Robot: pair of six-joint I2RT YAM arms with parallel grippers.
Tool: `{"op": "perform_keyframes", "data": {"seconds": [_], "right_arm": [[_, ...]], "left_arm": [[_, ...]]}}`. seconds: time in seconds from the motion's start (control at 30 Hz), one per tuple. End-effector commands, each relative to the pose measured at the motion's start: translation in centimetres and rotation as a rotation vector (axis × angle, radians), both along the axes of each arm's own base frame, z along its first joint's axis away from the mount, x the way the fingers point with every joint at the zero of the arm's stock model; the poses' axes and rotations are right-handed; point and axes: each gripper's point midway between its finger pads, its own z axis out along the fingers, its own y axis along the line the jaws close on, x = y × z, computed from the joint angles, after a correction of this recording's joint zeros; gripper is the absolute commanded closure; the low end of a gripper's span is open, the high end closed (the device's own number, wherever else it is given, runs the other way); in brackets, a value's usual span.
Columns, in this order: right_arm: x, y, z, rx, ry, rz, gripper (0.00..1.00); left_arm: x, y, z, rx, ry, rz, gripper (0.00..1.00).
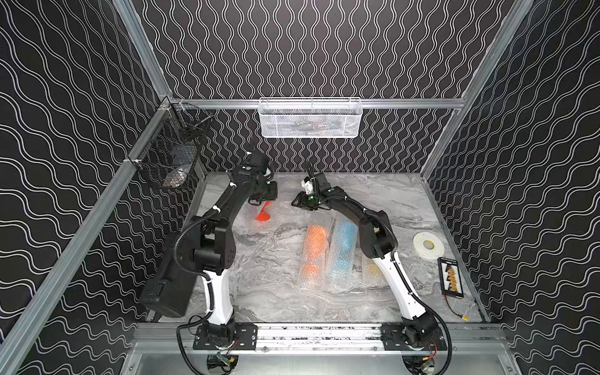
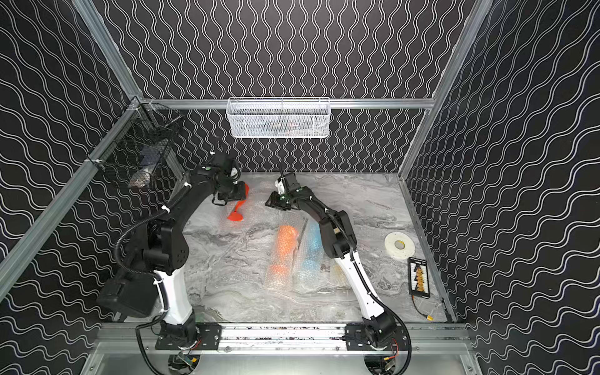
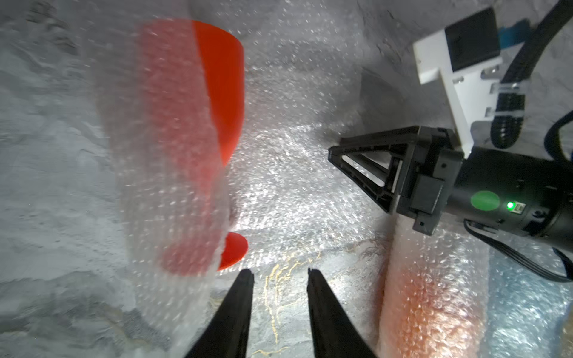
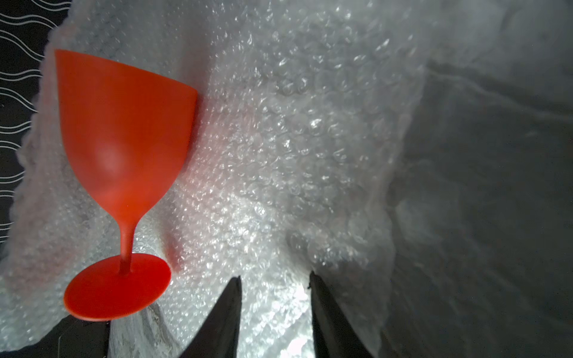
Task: Unpack wine glasses from bubble wrap
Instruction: Move the bubble wrap to the center of the board.
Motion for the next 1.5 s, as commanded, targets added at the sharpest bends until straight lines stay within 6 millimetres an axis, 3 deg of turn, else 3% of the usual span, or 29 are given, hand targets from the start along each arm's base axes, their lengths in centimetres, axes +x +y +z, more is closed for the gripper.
{"op": "perform_keyframes", "data": {"seconds": [0.0, 0.1, 0.23, 0.37, 0.6, 0.7, 0.87, 1.0, 1.1, 1.17, 1.47], "right_arm": [[-0.3, -0.8, -1.0, -0.044, 0.027, -0.018, 0.61], [-0.3, -1.0, -0.9, -0.045, 0.025, -0.019, 0.61], [-0.2, -1.2, -0.8, -0.04, 0.025, -0.024, 0.61], [-0.2, -1.4, -1.0, -0.038, 0.029, -0.024, 0.61], [-0.1, -1.3, -0.9, -0.03, 0.029, -0.026, 0.61], [-0.1, -1.3, -1.0, -0.027, 0.032, -0.026, 0.61], [-0.1, -1.2, -1.0, -0.022, 0.035, -0.026, 0.61], [-0.1, -1.1, -0.2, -0.012, 0.025, -0.021, 0.61], [-0.4, -0.6, 0.4, 0.003, 0.016, 0.012, 0.61], [-0.8, 0.0, 1.1, -0.006, 0.001, 0.049, 0.6], [-1.3, 0.2, 4.5, 0.011, -0.057, 0.088, 0.6]], "left_arm": [[-0.1, -1.6, -1.6, -0.016, 0.035, -0.014, 0.65], [-0.2, -1.2, -3.1, 0.022, 0.078, -0.011, 0.65], [-0.5, 1.2, -4.7, 0.154, 0.141, 0.011, 0.65], [-0.4, 3.8, -4.4, 0.197, 0.123, 0.055, 0.66], [-0.6, 10.8, -4.4, 0.259, 0.165, 0.179, 0.67], [-0.8, 12.7, -3.7, 0.3, 0.16, 0.22, 0.67], [-0.5, 11.1, -3.3, 0.202, 0.118, 0.214, 0.67], [-1.0, 9.8, -5.9, 0.116, 0.166, 0.23, 0.67], [-1.2, 10.3, -8.1, 0.128, 0.208, 0.287, 0.75], [-1.0, 11.4, -9.2, 0.115, 0.214, 0.329, 0.75], [1.1, 12.1, -11.3, 0.008, 0.18, 0.412, 0.74]]}}
